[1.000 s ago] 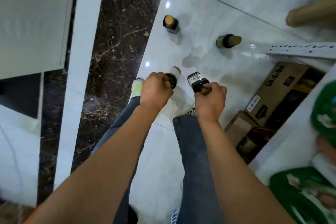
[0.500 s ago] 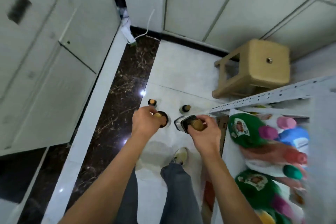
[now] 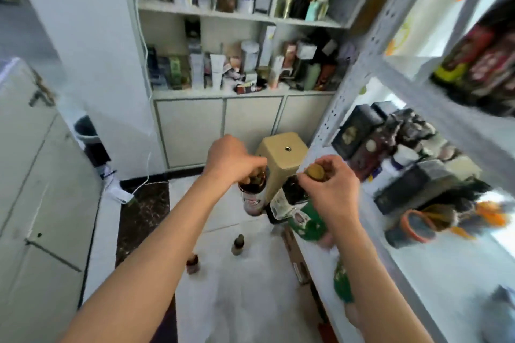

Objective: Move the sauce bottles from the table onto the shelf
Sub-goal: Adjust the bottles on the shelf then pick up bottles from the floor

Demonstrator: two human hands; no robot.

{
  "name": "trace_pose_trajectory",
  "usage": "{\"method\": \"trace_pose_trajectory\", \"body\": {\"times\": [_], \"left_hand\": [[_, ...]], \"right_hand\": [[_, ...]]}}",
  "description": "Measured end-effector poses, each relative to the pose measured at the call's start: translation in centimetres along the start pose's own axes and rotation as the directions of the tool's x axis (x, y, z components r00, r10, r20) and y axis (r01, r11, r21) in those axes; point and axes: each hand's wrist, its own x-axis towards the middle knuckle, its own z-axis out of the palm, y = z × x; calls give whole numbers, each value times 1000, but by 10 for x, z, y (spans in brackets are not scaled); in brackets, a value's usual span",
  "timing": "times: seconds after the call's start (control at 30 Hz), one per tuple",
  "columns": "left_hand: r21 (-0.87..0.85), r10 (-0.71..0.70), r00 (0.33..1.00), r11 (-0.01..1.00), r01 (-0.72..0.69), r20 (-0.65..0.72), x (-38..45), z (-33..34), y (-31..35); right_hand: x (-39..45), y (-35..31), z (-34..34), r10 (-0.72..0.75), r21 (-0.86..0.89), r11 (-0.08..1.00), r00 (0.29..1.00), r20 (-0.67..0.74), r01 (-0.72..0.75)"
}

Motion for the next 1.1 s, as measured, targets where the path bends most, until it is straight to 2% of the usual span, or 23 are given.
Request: {"method": "trace_pose_trajectory", "body": {"times": [0.13,0.3,0.4,0.57,0.83,1.0,1.1], "left_hand": [[-45,105,992,994,-102,70,-26,-21,76],[-14,320,947,947,-320,21,-77,-29,181],[89,457,889,887,-452,-40,-112,-13,235],[178,668,731,743,-645,-139,-167,24,306],[20,761,604,625,-780,-236,-203,66,400],[88,821,482,528,-845,-306,-201,102,442],[68,825,482,521,-851,-295,-193,124,456]], "right_hand": [[0,-40,-61,-62,24,998,991,-115,65],[-5,-80,-160,-138,28,988,957,-255,150],[-12,-93,-220,-167,34,981,919,-357,191],[-12,-107,-304,-116,19,990,890,-441,139],[-14,-120,-408,-160,-98,987,803,-573,127],[-8,-109,-443,-138,-102,990,782,-607,96],[1,-99,-450,-116,-128,991,787,-607,48]]}}
